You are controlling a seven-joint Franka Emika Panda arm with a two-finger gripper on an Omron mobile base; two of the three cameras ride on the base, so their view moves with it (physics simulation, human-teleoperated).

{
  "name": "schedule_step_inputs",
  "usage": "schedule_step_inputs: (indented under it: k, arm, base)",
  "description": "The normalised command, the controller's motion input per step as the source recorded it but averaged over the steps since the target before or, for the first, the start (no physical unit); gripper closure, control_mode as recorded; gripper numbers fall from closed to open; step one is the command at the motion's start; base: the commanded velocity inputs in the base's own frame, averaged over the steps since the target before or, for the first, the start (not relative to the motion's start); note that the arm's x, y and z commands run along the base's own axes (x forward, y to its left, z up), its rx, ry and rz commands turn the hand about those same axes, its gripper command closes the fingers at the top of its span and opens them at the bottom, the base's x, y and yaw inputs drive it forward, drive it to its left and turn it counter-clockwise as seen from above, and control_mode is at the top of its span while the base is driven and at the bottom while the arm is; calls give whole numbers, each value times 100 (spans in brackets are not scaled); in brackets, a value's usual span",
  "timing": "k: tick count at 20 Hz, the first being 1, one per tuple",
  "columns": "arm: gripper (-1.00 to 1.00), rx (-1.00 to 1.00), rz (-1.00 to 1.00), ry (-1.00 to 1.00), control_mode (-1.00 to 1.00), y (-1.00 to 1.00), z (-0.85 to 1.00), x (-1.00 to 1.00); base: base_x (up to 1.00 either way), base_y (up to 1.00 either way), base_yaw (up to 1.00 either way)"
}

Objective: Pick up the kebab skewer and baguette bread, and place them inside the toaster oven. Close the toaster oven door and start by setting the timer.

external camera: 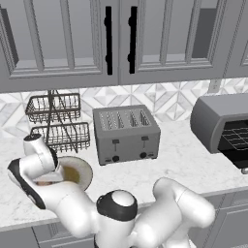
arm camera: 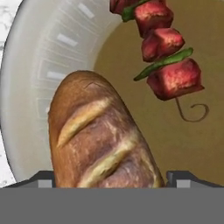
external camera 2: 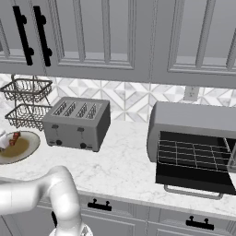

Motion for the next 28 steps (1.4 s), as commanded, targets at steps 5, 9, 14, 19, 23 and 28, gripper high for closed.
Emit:
schedule_step_inputs:
  k: [5, 9, 14, 19, 23, 28]
  arm:
    - [100, 1, -3, -10, -100, -67, 90, -43]
    - [100, 12, -13, -4, -100, -100, 54, -81]
    - [100, 13, -31, 0, -100, -100, 33, -27]
    - [100, 15, -30, 0, -100, -100, 32, -5]
    - [100, 15, -31, 0, -100, -100, 26, -3]
    - [100, 15, -39, 0, -100, -100, 11, 0]
  base:
    - [0, 0, 0]
    - [0, 0, 0]
    - [0, 0, 0]
    - [0, 0, 0]
    - [0, 0, 0]
    - [0, 0, 0]
